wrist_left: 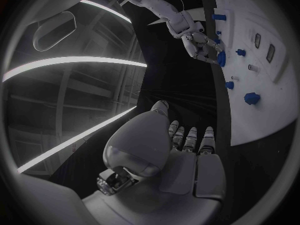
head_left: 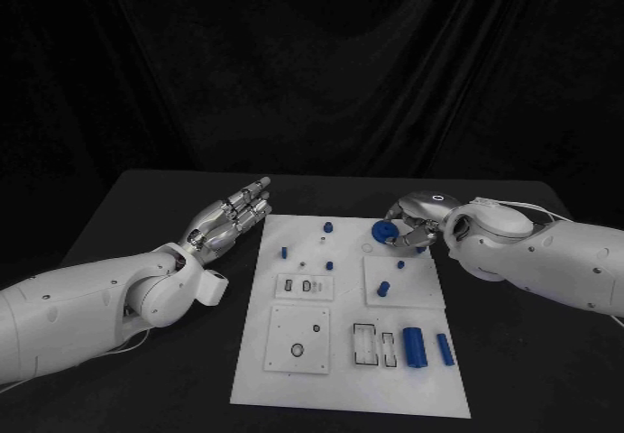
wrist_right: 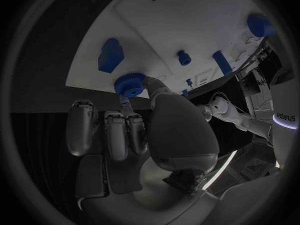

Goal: Assemble the parts on the task board

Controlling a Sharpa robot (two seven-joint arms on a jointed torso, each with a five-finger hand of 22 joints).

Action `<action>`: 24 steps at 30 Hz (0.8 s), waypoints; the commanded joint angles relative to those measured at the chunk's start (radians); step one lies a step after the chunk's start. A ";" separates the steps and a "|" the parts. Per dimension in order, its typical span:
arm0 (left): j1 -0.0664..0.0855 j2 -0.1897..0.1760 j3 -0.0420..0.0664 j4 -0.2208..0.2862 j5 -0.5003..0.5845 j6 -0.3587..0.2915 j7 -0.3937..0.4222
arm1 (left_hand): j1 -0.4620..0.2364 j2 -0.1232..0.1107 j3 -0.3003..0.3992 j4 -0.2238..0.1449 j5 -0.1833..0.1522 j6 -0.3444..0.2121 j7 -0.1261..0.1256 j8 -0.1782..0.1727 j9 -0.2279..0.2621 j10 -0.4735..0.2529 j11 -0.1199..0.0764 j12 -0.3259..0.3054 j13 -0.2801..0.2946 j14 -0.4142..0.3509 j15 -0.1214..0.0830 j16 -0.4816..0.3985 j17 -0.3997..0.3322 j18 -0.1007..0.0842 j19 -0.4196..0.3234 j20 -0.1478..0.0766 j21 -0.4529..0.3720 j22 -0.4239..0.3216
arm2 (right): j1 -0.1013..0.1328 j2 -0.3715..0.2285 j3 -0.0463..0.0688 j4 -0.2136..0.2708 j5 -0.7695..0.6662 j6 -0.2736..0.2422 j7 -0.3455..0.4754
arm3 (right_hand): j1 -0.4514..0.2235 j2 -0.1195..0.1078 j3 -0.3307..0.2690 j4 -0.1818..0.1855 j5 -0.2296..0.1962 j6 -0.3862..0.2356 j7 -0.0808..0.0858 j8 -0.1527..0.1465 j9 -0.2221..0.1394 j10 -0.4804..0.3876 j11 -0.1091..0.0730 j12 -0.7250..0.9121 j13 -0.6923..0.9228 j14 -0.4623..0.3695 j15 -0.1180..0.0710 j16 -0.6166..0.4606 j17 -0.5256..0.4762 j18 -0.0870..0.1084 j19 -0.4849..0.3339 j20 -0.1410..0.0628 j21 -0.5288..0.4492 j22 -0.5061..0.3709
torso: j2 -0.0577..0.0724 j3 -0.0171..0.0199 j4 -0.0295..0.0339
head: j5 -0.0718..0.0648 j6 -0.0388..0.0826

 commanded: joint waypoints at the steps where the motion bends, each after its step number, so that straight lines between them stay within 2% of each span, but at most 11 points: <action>1: -0.002 0.001 0.001 0.000 -0.001 0.015 0.006 | 0.014 0.000 0.008 0.000 0.002 -0.004 0.003 0.003 0.001 0.000 0.011 -0.007 -0.001 -0.002 0.007 -0.004 -0.001 0.017 0.001 0.008 -0.003 -0.001 | -0.014 0.000 -0.007 -0.006 -0.010 0.026 -0.012 | -0.014 0.012 0.038 -0.024 -0.005 0.134 -0.087 0.140 0.176 0.104 -0.016 0.003 0.263 0.104 -0.012 0.003 0.263 -0.011 0.001 -0.011 -0.005 0.124 | 0.000 -0.0001 0.0003 | 0.003 -0.001; 5: -0.003 0.001 0.001 -0.001 -0.001 0.017 0.004 | 0.014 0.000 0.008 0.000 0.002 -0.004 0.003 0.003 0.001 0.000 0.011 -0.007 -0.001 -0.002 0.007 -0.004 -0.001 0.017 0.001 0.008 -0.003 -0.001 | -0.015 -0.001 -0.007 -0.006 -0.010 0.033 -0.008 | -0.027 0.019 0.044 -0.016 0.000 0.142 -0.097 0.156 0.200 0.104 -0.024 0.003 0.263 0.104 -0.019 0.003 0.263 -0.011 0.001 -0.016 -0.006 0.125 | 0.000 0.0003 0.0005 | 0.001 -0.002; 9: -0.004 0.002 0.001 -0.003 -0.001 0.019 0.002 | 0.014 0.000 0.009 0.000 0.001 -0.005 0.003 0.003 0.000 0.000 0.012 -0.007 -0.001 -0.002 0.008 -0.004 -0.001 0.017 0.001 0.009 -0.003 -0.001 | -0.016 -0.003 -0.007 -0.004 -0.010 0.044 -0.002 | -0.043 0.025 0.052 -0.004 0.010 0.141 -0.099 0.164 0.216 0.104 -0.027 0.003 0.263 0.104 -0.022 0.003 0.263 -0.009 -0.003 -0.020 -0.012 0.122 | 0.000 0.0005 0.0007 | 0.001 -0.001; 14: -0.005 0.003 0.001 -0.005 -0.001 0.023 -0.002 | 0.014 0.000 0.009 0.000 0.002 -0.006 0.003 0.003 0.000 0.000 0.012 -0.007 -0.001 -0.002 0.008 -0.004 -0.001 0.017 0.001 0.010 -0.003 -0.001 | -0.016 -0.007 -0.007 0.000 -0.010 0.066 0.005 | -0.071 0.018 0.058 0.012 -0.022 0.103 -0.092 0.153 0.238 0.104 -0.022 0.003 0.263 0.104 -0.020 0.003 0.263 -0.006 -0.014 -0.020 -0.030 0.115 | 0.000 0.0003 0.0004 | 0.001 -0.001; 16: -0.006 0.003 0.001 -0.005 -0.001 0.024 -0.003 | 0.014 0.000 0.009 0.000 0.002 -0.006 0.003 0.003 0.000 0.000 0.012 -0.007 -0.001 -0.002 0.008 -0.004 -0.001 0.017 0.001 0.010 -0.003 -0.001 | -0.016 -0.008 -0.007 0.000 -0.010 0.073 0.007 | -0.084 0.017 0.059 0.020 -0.064 0.095 -0.091 0.151 0.250 0.104 -0.021 0.003 0.263 0.104 -0.019 0.003 0.263 -0.005 -0.016 -0.018 -0.035 0.114 | 0.000 -0.0002 -0.0001 | 0.002 -0.003; 18: -0.006 0.002 0.001 -0.005 -0.001 0.024 -0.005 | 0.014 0.000 0.009 0.000 0.002 -0.006 0.003 0.003 0.000 0.000 0.012 -0.007 -0.001 -0.002 0.008 -0.004 -0.001 0.017 0.001 0.010 -0.003 -0.001 | -0.016 -0.009 -0.007 0.000 -0.010 0.079 0.007 | -0.087 0.017 0.060 0.022 -0.087 0.091 -0.088 0.150 0.256 0.104 -0.018 0.003 0.263 0.104 -0.017 0.003 0.263 -0.004 -0.019 -0.017 -0.039 0.113 | -0.001 -0.0004 -0.0007 | 0.003 -0.003; 20: -0.006 0.002 0.001 -0.006 -0.001 0.025 -0.006 | 0.014 0.000 0.009 0.000 0.002 -0.006 0.003 0.003 0.000 0.000 0.012 -0.007 -0.001 -0.002 0.008 -0.004 -0.001 0.017 0.001 0.010 -0.003 -0.001 | -0.016 -0.010 -0.007 0.000 -0.010 0.086 0.006 | -0.092 0.021 0.060 0.025 -0.162 0.088 -0.088 0.149 0.268 0.104 -0.017 0.003 0.263 0.104 -0.015 0.003 0.263 -0.004 -0.020 -0.015 -0.043 0.113 | -0.001 -0.0005 -0.0014 | 0.004 -0.003; 22: -0.007 0.002 0.001 -0.006 -0.001 0.026 -0.007 | 0.014 0.000 0.010 -0.001 0.002 -0.005 0.004 0.003 0.000 0.000 0.012 -0.007 -0.001 -0.002 0.008 -0.004 -0.001 0.017 0.001 0.010 -0.003 -0.001 | -0.016 -0.011 -0.007 0.000 -0.010 0.092 0.005 | -0.091 0.025 0.059 0.026 -0.220 0.087 -0.087 0.148 0.277 0.104 -0.017 0.003 0.263 0.104 -0.014 0.003 0.263 -0.004 -0.020 -0.015 -0.045 0.114 | 0.000 -0.0002 -0.0013 | 0.004 -0.003; 24: -0.007 0.002 0.001 -0.006 -0.001 0.027 -0.008 | 0.015 0.000 0.012 -0.002 0.004 -0.005 0.004 0.002 0.000 0.000 0.012 -0.007 -0.001 -0.002 0.008 -0.004 -0.001 0.017 0.001 0.011 -0.003 -0.001 | -0.016 -0.012 -0.008 0.000 -0.010 0.095 0.004 | -0.081 0.029 0.063 0.018 -0.242 0.086 -0.088 0.148 0.284 0.104 -0.017 0.003 0.263 0.104 -0.015 0.003 0.263 -0.003 -0.020 -0.015 -0.047 0.114 | 0.000 0.0001 -0.0010 | 0.003 -0.003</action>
